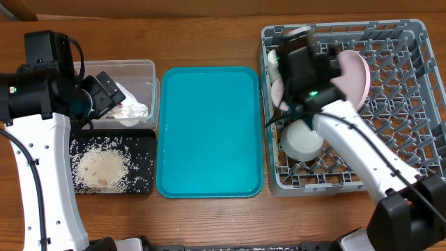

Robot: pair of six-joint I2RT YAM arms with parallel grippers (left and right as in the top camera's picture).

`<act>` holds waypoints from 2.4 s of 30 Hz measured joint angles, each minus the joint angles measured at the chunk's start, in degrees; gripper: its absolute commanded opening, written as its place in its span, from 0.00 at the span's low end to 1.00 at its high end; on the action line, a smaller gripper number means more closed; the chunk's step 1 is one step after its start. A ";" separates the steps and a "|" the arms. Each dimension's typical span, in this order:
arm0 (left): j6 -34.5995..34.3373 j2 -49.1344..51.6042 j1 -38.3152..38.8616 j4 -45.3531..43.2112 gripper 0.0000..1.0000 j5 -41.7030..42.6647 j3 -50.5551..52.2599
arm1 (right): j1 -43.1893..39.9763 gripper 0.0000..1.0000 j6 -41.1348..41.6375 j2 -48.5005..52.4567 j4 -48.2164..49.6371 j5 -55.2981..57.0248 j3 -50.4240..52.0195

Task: Sort waste into correct bins and load items into the dishwasher

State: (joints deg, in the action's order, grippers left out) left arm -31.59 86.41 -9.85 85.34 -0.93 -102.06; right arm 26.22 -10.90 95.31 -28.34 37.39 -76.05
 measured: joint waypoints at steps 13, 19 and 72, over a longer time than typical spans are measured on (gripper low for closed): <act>-0.02 0.00 0.00 0.00 1.00 0.00 0.00 | 7.65 1.00 1.92 0.00 -2.97 -24.81 0.00; 0.00 0.00 0.00 0.00 1.00 0.00 0.00 | 7.63 1.00 1.92 0.00 -3.02 -25.86 0.00; 0.00 0.00 0.00 0.07 1.00 0.00 0.00 | -12.02 1.00 11.93 -66.53 -2.58 -27.50 21.92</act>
State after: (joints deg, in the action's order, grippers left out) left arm -31.59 86.41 -9.85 85.41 -0.93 -102.06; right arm 14.20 1.04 28.77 -30.92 9.89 -54.13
